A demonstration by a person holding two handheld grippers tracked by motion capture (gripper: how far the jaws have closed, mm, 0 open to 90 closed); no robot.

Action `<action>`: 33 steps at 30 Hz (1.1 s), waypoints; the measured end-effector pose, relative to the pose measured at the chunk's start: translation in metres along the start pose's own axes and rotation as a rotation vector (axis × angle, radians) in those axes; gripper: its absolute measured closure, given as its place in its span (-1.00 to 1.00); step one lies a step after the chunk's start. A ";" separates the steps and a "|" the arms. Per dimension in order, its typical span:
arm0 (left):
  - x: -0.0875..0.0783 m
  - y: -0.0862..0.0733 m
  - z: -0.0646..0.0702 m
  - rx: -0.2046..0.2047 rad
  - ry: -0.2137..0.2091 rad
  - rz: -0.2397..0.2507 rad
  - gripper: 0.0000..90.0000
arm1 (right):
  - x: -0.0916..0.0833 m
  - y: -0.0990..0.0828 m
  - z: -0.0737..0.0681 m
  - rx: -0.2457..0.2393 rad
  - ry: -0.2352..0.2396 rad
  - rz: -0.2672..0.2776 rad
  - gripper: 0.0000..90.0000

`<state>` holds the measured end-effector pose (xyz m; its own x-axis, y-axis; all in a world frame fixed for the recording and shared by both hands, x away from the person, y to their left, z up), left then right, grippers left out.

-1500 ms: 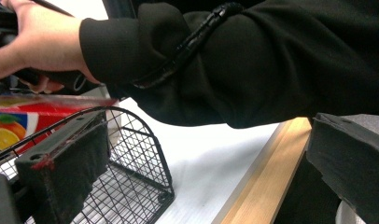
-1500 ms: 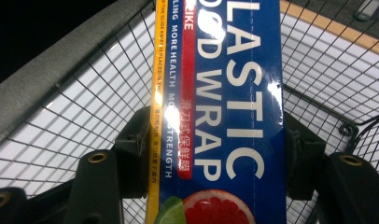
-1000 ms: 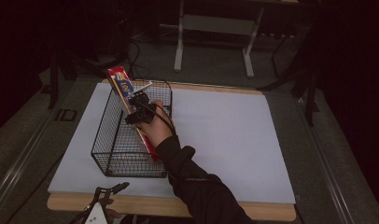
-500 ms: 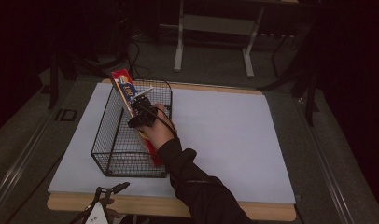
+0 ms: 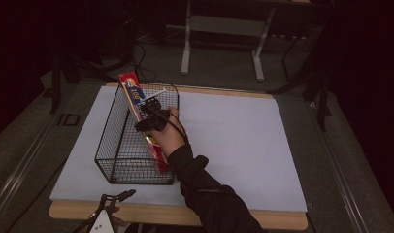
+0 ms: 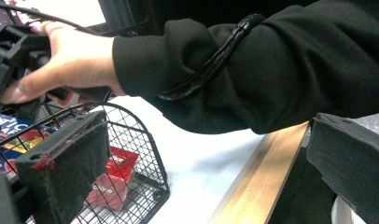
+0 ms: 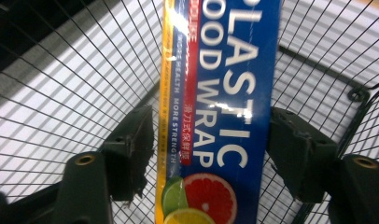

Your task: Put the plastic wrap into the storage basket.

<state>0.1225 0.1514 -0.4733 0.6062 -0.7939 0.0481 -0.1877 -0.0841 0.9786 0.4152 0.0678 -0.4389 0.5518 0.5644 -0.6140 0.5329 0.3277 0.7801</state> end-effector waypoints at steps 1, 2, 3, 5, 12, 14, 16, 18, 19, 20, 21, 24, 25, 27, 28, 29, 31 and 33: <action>0.000 0.000 0.000 0.000 -0.001 -0.001 -1.00 | -0.003 0.001 0.000 -0.006 0.005 0.007 -0.30; 0.001 0.000 0.000 0.000 -0.002 -0.004 -1.00 | -0.007 0.002 0.000 -0.015 0.018 0.015 -0.37; 0.001 -0.001 0.000 -0.001 -0.002 -0.005 -1.00 | -0.012 0.003 -0.001 -0.026 0.032 0.028 -0.42; 0.001 -0.001 0.000 -0.001 -0.004 -0.006 -1.00 | -0.020 0.005 -0.001 -0.038 0.062 0.043 -0.56; 0.004 -0.003 0.000 -0.005 -0.010 -0.022 -1.00 | -0.045 0.006 0.006 -0.106 0.105 0.075 -0.69; 0.005 -0.003 0.000 -0.004 -0.012 -0.022 -1.00 | -0.052 0.005 0.009 -0.116 0.111 0.084 -0.70; 0.005 -0.003 0.000 -0.005 -0.014 -0.026 -1.00 | -0.059 0.002 0.014 -0.126 0.110 0.097 -0.70; 0.006 -0.003 0.000 -0.006 -0.015 -0.028 -1.00 | -0.063 0.000 0.017 -0.138 0.104 0.101 -0.71; 0.006 -0.003 0.001 -0.006 -0.017 -0.028 -1.00 | -0.066 -0.002 0.020 -0.143 0.102 0.106 -0.71; 0.006 -0.004 0.001 -0.007 -0.018 -0.028 -1.00 | -0.068 -0.003 0.023 -0.147 0.100 0.110 -0.72; 0.006 -0.004 0.001 -0.007 -0.019 -0.029 -1.00 | -0.072 -0.005 0.026 -0.146 0.102 0.111 -0.71; 0.007 -0.004 0.000 -0.008 -0.020 -0.032 -1.00 | -0.081 -0.012 0.035 -0.136 0.108 0.113 -0.71; 0.007 -0.004 0.000 -0.006 -0.019 -0.032 -1.00 | -0.085 -0.015 0.038 -0.142 0.100 0.119 -0.70; 0.007 -0.004 0.000 -0.005 -0.019 -0.031 -1.00 | -0.091 -0.019 0.045 -0.144 0.091 0.126 -0.70; 0.007 -0.004 0.000 -0.003 -0.019 -0.031 -1.00 | -0.094 -0.021 0.048 -0.140 0.095 0.129 -0.70; 0.007 -0.004 0.001 -0.002 -0.019 -0.031 -1.00 | -0.097 -0.023 0.051 -0.135 0.098 0.134 -0.70; 0.007 -0.004 0.001 -0.002 -0.018 -0.032 -1.00 | -0.103 -0.028 0.057 -0.143 0.091 0.142 -0.70; 0.007 -0.004 0.001 -0.004 -0.020 -0.034 -1.00 | -0.108 -0.034 0.063 -0.147 0.081 0.148 -0.70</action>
Point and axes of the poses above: each handheld gripper's, and its own axes: x roughly forward along the jaws, y roughly out of its top, z roughly to its right, the point moved 2 cm from there along x, roughly forward along the jaws, and after that the axes turned 13 degrees about z, right-handed, at the moved point
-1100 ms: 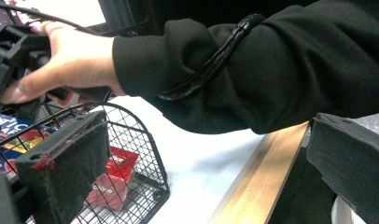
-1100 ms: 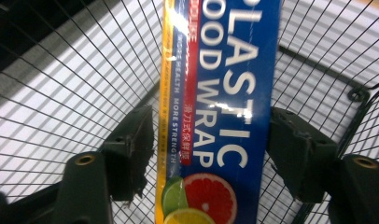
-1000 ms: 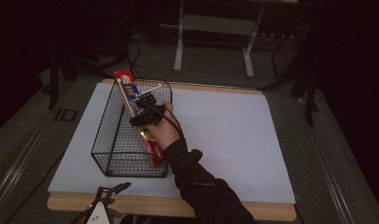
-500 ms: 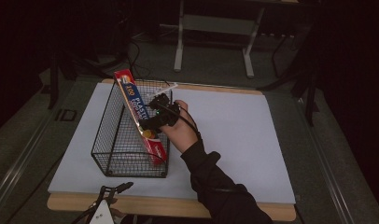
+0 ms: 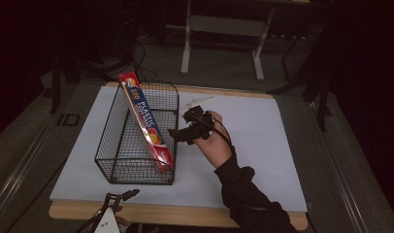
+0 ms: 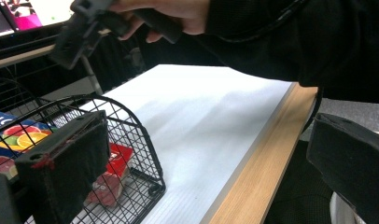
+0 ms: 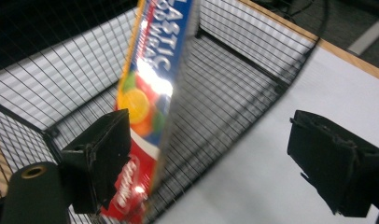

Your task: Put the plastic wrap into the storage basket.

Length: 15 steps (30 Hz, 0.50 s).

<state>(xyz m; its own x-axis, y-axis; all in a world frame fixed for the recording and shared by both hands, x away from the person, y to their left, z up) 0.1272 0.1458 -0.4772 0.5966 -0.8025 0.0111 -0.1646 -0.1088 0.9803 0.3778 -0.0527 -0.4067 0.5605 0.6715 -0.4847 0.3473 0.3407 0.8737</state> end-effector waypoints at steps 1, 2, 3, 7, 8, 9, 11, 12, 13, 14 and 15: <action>0.000 0.000 0.000 0.000 -0.001 0.000 -1.00 | -0.004 -0.003 0.002 0.003 -0.008 -0.007 -0.70; 0.000 0.000 0.000 0.000 -0.001 0.000 -1.00 | -0.008 -0.007 0.005 -0.003 -0.015 -0.004 -0.70; 0.000 0.000 0.000 0.000 -0.002 0.000 -1.00 | -0.013 -0.012 0.008 0.003 -0.023 0.005 -0.70; 0.000 0.000 0.000 0.001 -0.002 0.001 -1.00 | -0.026 -0.026 0.017 0.014 -0.036 0.018 -0.70; 0.000 0.000 0.000 0.001 -0.003 0.002 -1.00 | -0.028 -0.029 0.019 0.017 -0.037 0.017 -0.70; 0.000 0.000 0.000 0.002 -0.003 0.003 -1.00 | -0.030 -0.032 0.021 0.015 -0.038 0.010 -0.70; 0.000 0.000 0.000 0.000 -0.003 0.003 -1.00 | -0.035 -0.040 0.024 0.012 -0.044 -0.009 -0.70; 0.000 0.000 0.000 0.001 -0.003 0.004 -1.00 | -0.037 -0.044 0.026 0.009 -0.042 -0.021 -0.70; 0.000 0.000 0.000 0.000 -0.003 0.003 -1.00 | -0.040 -0.047 0.028 0.008 -0.044 -0.027 -0.70; 0.000 0.000 0.000 0.000 -0.003 0.003 -1.00 | -0.040 -0.047 0.028 0.008 -0.044 -0.027 -0.70; 0.001 0.000 0.000 -0.001 -0.003 0.002 -1.00 | -0.043 -0.050 0.030 0.007 -0.050 -0.025 -0.70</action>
Point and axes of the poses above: each handheld gripper's, and its own axes: x roughly forward along the jaws, y roughly out of its top, z roughly to its right, the point moved 2 cm from there along x, roughly forward along the jaws, and after that the axes turned 13 degrees about z, right-handed, at the moved point
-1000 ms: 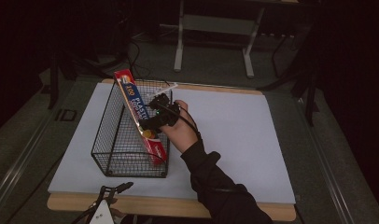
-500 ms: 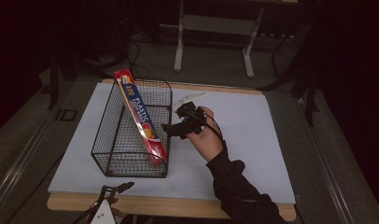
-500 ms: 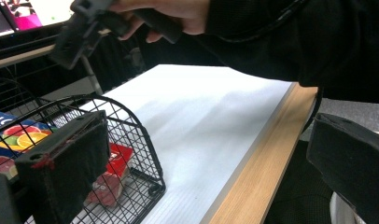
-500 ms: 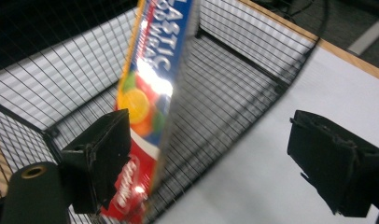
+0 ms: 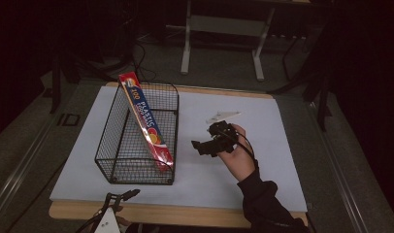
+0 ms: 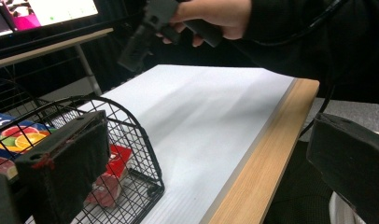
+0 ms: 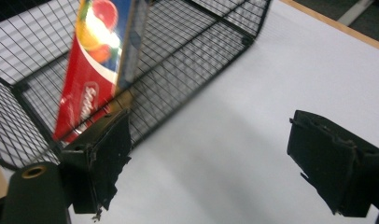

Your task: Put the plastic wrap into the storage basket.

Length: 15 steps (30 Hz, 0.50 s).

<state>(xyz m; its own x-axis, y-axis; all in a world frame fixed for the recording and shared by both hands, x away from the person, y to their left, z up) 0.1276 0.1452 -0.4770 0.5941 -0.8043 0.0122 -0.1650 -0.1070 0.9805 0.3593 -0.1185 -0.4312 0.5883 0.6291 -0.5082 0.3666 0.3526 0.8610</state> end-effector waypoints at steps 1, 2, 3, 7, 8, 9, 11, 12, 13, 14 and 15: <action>0.000 0.000 0.000 -0.001 0.000 0.001 -1.00 | -0.006 -0.006 0.004 -0.002 -0.004 0.011 -0.70; 0.000 0.000 0.000 -0.001 0.000 0.002 -1.00 | -0.009 -0.010 0.006 -0.007 -0.011 0.016 -0.70; 0.000 0.000 0.000 0.000 0.001 0.003 -1.00 | -0.013 -0.013 0.008 -0.012 -0.015 0.022 -0.70; 0.000 0.000 0.000 0.003 0.002 0.002 -1.00 | -0.025 -0.029 0.016 -0.009 -0.035 0.005 -0.70; 0.000 0.000 0.000 0.003 0.003 0.001 -1.00 | -0.028 -0.033 0.018 -0.005 -0.040 -0.002 -0.71; 0.000 0.000 0.000 0.003 0.002 0.001 -1.00 | -0.030 -0.038 0.020 -0.004 -0.041 -0.012 -0.71; 0.000 0.000 0.001 0.003 0.002 0.002 -1.00 | -0.035 -0.045 0.023 -0.017 -0.051 -0.025 -0.72; 0.000 0.000 0.001 0.003 0.003 0.001 -1.00 | -0.038 -0.049 0.026 -0.020 -0.058 -0.034 -0.72; 0.001 0.000 0.001 0.005 0.005 0.000 -1.00 | -0.040 -0.052 0.027 -0.023 -0.061 -0.038 -0.72; 0.001 0.000 0.001 0.004 0.005 0.001 -1.00 | -0.044 -0.056 0.029 -0.020 -0.069 -0.035 -0.72; 0.001 0.000 0.001 0.003 0.004 0.002 -1.00 | -0.047 -0.059 0.031 -0.009 -0.071 -0.031 -0.72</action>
Point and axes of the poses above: each handheld gripper's, and its own axes: x roughly forward along the jaws, y roughly out of its top, z roughly to its right, the point moved 2 cm from there along x, roughly forward along the jaws, and after that the axes turned 13 degrees about z, right-handed, at the moved point
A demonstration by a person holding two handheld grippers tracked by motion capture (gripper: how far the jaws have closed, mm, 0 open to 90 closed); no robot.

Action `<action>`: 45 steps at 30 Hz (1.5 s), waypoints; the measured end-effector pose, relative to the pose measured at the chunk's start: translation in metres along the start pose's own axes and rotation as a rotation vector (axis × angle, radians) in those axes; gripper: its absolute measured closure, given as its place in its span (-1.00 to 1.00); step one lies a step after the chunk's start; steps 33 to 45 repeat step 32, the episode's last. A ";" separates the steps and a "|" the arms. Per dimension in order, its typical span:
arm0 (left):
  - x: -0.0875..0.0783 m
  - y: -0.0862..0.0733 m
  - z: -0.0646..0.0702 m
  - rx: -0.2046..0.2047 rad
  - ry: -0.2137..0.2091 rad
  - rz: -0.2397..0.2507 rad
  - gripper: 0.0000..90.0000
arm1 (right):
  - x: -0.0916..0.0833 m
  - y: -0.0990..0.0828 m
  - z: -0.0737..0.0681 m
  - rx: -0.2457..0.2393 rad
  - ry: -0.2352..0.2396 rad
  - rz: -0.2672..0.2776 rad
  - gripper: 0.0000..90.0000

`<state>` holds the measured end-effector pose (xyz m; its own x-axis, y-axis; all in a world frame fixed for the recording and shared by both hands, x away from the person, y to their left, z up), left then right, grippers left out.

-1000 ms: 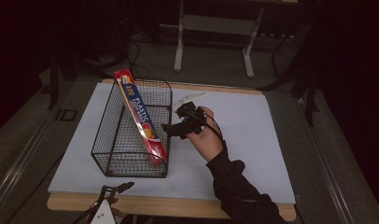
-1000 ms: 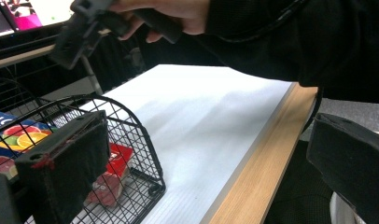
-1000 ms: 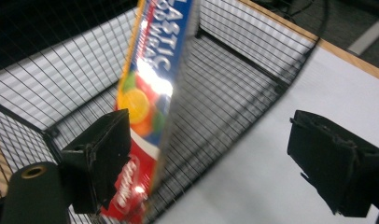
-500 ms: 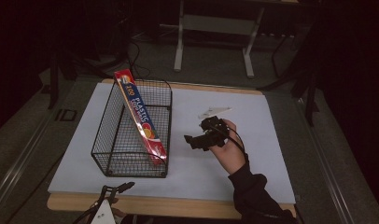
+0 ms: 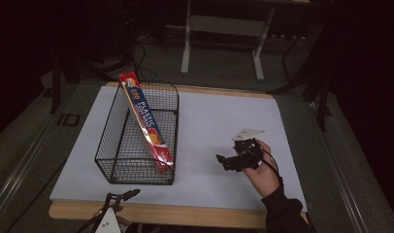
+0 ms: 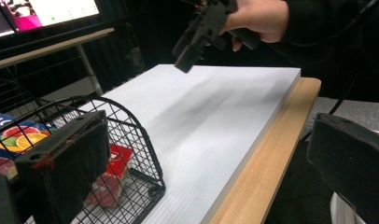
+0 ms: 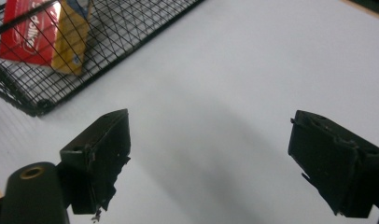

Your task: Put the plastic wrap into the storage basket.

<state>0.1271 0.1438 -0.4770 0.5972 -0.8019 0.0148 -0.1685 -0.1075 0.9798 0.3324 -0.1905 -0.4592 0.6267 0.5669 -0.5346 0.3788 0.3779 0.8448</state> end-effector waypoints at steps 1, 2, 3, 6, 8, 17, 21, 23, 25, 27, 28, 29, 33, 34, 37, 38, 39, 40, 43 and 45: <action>0.000 0.000 0.000 0.002 -0.001 -0.001 -1.00 | -0.003 -0.004 0.002 0.015 0.001 0.006 -0.72; 0.000 0.000 0.000 0.003 -0.002 -0.002 -1.00 | -0.005 -0.008 0.003 0.023 0.001 0.010 -0.72; 0.000 0.000 0.000 0.003 -0.003 -0.001 -1.00 | -0.008 -0.012 0.004 0.022 -0.002 0.007 -0.71; 0.000 0.000 0.001 0.005 -0.002 0.000 -1.00 | -0.013 -0.021 0.004 0.019 -0.004 0.001 -0.71; 0.000 0.001 0.001 0.005 -0.001 0.001 -1.00 | -0.016 -0.026 0.005 0.029 -0.007 0.008 -0.72; 0.000 0.000 0.000 0.002 -0.004 0.000 -1.00 | -0.036 -0.052 0.009 0.026 -0.015 0.016 -0.72; 0.000 0.001 0.001 0.005 -0.004 0.000 -1.00 | -0.038 -0.058 0.011 0.032 -0.023 0.018 -0.72; -0.001 0.001 0.000 0.006 -0.003 0.000 -1.00 | -0.041 -0.062 0.014 0.045 -0.020 0.054 -0.72; 0.000 0.000 0.000 0.004 -0.005 -0.001 -1.00 | -0.042 -0.063 0.017 0.049 -0.025 0.074 -0.72; 0.000 0.000 0.001 0.005 -0.007 -0.003 -1.00 | -0.042 -0.063 0.018 0.049 -0.029 0.085 -0.72; 0.000 0.000 0.001 0.007 -0.007 -0.003 -1.00 | -0.042 -0.063 0.018 0.051 -0.028 0.092 -0.72; 0.000 0.000 0.001 0.007 -0.006 -0.002 -1.00 | -0.042 -0.064 0.018 0.052 -0.027 0.093 -0.72; 0.000 0.000 0.000 0.007 -0.006 -0.006 -1.00 | -0.039 -0.066 0.018 0.046 -0.023 0.086 -0.72; 0.000 0.000 0.000 0.007 -0.006 -0.006 -1.00 | -0.039 -0.066 0.018 0.046 -0.023 0.086 -0.72; 0.000 0.000 0.000 0.007 -0.006 -0.006 -1.00 | -0.039 -0.066 0.018 0.046 -0.023 0.086 -0.72; 0.000 0.000 0.000 0.007 -0.006 -0.006 -1.00 | -0.039 -0.066 0.018 0.046 -0.023 0.086 -0.72; 0.000 0.000 0.000 0.007 -0.006 -0.006 -1.00 | -0.039 -0.066 0.018 0.046 -0.023 0.086 -0.72; 0.000 0.000 0.000 0.007 -0.006 -0.006 -1.00 | -0.039 -0.066 0.018 0.046 -0.023 0.086 -0.72; 0.000 0.000 0.000 0.007 -0.006 -0.006 -1.00 | -0.039 -0.066 0.018 0.046 -0.023 0.086 -0.72; 0.000 0.000 0.000 0.007 -0.006 -0.006 -1.00 | -0.039 -0.066 0.018 0.046 -0.023 0.086 -0.72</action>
Point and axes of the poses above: each handheld gripper's, and its own axes: x roughly forward along the jaws, y roughly out of its top, z roughly to its right, the point moved 2 cm from there along x, roughly forward along the jaws, and after that the axes turned 13 degrees about z, right-handed, at the moved point
